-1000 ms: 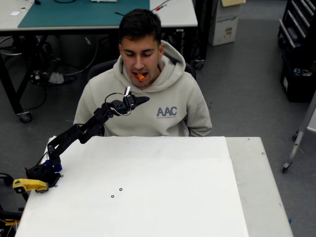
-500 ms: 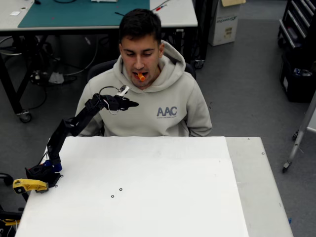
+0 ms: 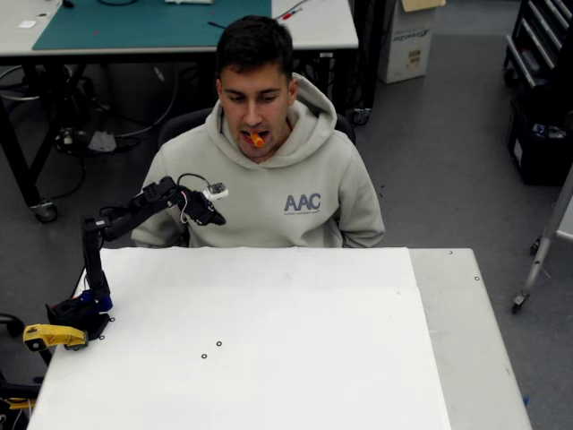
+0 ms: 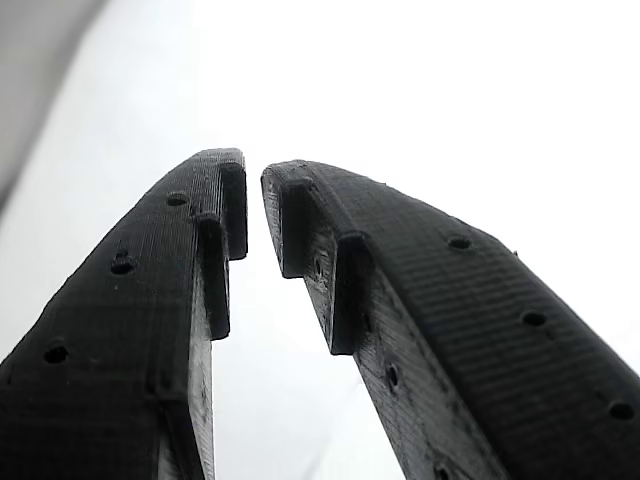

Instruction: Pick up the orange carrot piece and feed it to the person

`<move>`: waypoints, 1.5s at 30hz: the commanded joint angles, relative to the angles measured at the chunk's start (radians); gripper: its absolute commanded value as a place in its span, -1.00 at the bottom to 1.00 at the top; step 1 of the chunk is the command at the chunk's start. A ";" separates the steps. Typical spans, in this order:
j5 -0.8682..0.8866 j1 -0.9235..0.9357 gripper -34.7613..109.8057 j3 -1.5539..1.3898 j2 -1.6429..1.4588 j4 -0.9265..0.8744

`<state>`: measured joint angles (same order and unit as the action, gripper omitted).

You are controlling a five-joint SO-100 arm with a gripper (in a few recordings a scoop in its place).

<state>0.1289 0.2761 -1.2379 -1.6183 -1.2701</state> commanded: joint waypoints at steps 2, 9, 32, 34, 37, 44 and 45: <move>0.025 -0.052 -0.53 -0.270 -0.249 -0.012; 0.025 -0.130 -0.53 -0.647 -0.472 0.000; 0.021 -0.129 -0.52 -1.600 -1.338 0.350; 0.021 -0.127 -0.52 -1.638 -1.384 0.348; 0.021 -0.127 -0.52 -1.666 -1.433 0.348; 0.021 -0.138 -0.52 -1.690 -1.491 0.345; 0.021 -0.138 -0.52 -1.690 -1.496 0.345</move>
<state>0.1396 0.1243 -2.9330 -3.0772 -0.9235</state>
